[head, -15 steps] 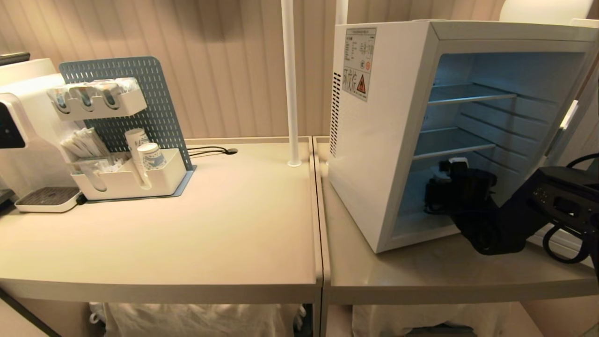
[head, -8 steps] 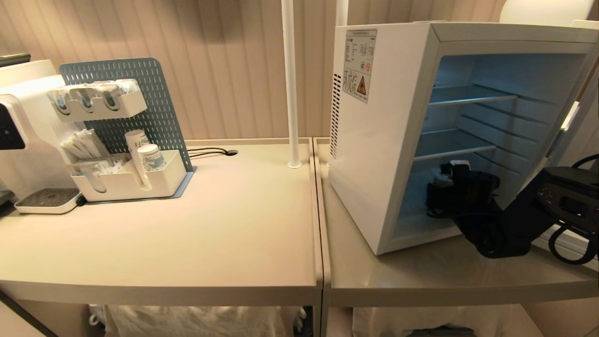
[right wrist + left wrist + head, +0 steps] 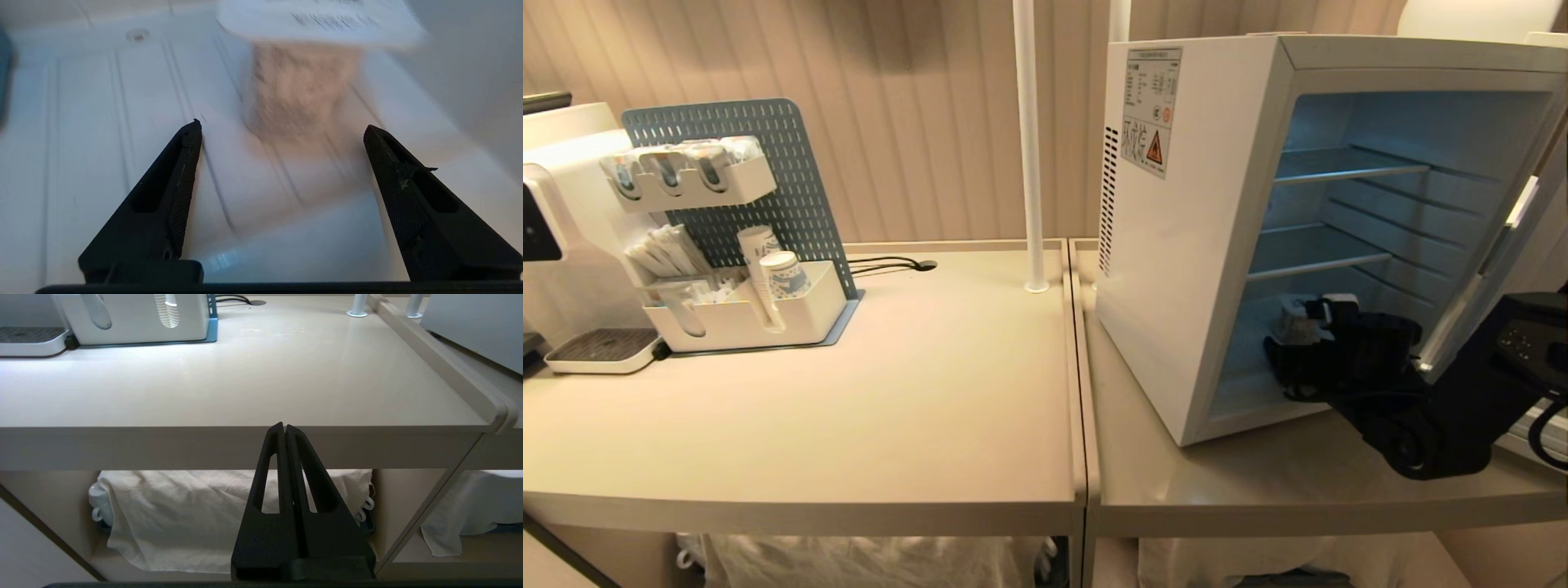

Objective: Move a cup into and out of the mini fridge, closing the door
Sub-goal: Put the yoghurt in the freezer

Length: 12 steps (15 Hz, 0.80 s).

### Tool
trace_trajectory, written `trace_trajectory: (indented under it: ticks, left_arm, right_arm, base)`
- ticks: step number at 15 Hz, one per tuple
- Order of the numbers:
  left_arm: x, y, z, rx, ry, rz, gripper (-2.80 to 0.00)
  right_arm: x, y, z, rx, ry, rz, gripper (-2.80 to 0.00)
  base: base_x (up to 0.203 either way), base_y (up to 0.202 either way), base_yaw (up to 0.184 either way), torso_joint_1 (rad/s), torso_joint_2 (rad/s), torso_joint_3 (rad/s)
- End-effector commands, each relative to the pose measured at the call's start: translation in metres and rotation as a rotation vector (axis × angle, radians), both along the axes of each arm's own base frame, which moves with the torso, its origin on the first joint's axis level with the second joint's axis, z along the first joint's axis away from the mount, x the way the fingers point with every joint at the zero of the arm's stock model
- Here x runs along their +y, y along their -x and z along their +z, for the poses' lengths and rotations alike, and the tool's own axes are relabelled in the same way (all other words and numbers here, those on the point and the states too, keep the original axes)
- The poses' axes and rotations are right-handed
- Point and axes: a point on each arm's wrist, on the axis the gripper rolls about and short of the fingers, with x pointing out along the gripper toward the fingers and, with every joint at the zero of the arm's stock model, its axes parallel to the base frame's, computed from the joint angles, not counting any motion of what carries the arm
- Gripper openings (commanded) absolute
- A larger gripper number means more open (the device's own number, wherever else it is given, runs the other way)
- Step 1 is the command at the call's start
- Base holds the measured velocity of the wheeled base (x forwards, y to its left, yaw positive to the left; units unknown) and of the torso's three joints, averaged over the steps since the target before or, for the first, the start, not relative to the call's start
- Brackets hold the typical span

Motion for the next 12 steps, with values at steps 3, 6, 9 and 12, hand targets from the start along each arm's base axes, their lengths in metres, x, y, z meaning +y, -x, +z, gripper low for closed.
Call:
trace_trajectory:
  ticks: [3, 6, 9, 12]
  left_arm:
    - [0.0, 0.0, 0.0, 0.001, 0.0, 0.0, -2.8]
    - [0.0, 0.0, 0.0, 0.001, 0.0, 0.0, -2.8]
    - [0.0, 0.0, 0.0, 0.002, 0.0, 0.0, -2.8]
    - [0.0, 0.0, 0.0, 0.001, 0.0, 0.0, -2.8]
  right_arm:
    - [0.0, 0.036, 0.031, -0.076, -0.009, 0.008, 0.0]
    - [-0.001, 0.061, 0.052, -0.116, -0.019, 0.033, 0.0]
    - [-0.002, 0.097, 0.082, -0.173, -0.027, 0.052, 0.0]
    - [-0.003, 0.149, 0.11, -0.243, -0.041, 0.093, -2.8]
  base:
    - [0.0, 0.0, 0.0, 0.0, 0.0, 0.0]
    - [0.0, 0.0, 0.0, 0.0, 0.0, 0.0]
    - [0.0, 0.0, 0.0, 0.0, 0.0, 0.0]
    - [0.0, 0.0, 0.0, 0.0, 0.0, 0.0]
